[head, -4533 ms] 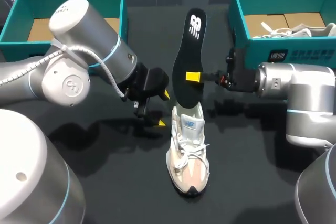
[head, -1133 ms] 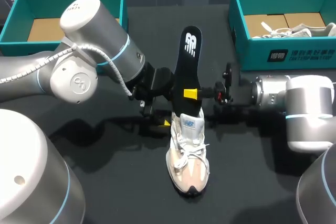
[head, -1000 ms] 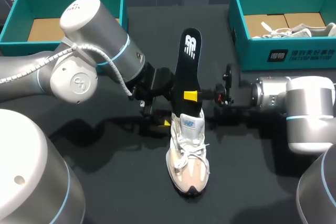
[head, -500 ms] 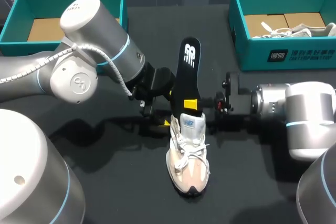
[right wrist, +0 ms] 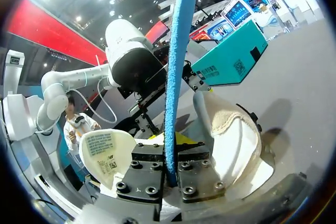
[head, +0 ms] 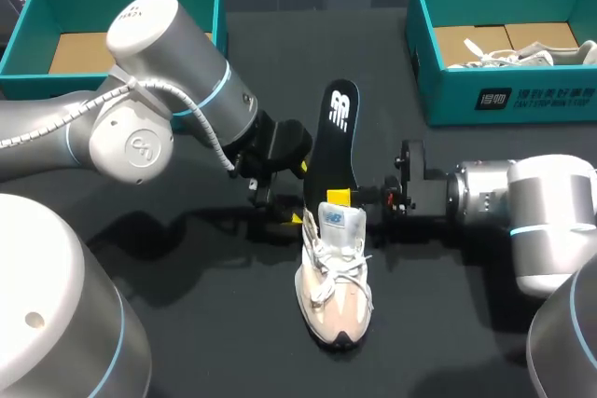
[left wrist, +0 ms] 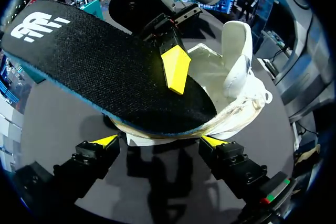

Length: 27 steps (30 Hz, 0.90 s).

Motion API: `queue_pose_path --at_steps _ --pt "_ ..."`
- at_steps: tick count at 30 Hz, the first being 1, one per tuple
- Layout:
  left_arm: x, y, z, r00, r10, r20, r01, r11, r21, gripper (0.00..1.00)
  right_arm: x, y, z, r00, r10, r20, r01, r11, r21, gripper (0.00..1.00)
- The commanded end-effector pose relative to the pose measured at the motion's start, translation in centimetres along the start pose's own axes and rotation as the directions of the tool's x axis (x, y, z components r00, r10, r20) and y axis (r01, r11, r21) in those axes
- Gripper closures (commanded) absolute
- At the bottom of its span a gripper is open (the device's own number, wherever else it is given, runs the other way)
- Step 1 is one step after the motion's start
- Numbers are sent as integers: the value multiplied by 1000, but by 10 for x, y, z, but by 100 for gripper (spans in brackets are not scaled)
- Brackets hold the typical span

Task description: Take the shoe out of the shoebox, open the shoe tongue, remove and reinsert the insole, then place the shoe into the shoebox

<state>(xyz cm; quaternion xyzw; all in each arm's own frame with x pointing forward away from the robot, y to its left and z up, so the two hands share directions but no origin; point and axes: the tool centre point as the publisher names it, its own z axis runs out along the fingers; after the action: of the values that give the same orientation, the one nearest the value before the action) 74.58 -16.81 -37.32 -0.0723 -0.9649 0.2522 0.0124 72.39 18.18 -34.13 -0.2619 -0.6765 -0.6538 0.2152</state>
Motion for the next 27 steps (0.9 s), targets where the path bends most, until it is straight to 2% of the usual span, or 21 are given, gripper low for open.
queue_pose_path --at_steps 1,12,16,27 --pt "0 0 1 1000 1 0 -1 1000 -2 0 0 -12 1 1000 9 -5 -9 1000 6 100" --pt "0 0 1 1000 1 0 -1 1000 -2 0 6 -7 -2 1000 -14 -11 14 1000 -6 100" --pt "0 0 1 1000 1 0 -1 1000 -2 0 6 -5 -1 1000 -19 -20 19 1000 -7 78" --pt "0 0 1 1000 1 0 -1 1000 -2 0 9 2 -2 998 -50 -40 50 999 -10 77"
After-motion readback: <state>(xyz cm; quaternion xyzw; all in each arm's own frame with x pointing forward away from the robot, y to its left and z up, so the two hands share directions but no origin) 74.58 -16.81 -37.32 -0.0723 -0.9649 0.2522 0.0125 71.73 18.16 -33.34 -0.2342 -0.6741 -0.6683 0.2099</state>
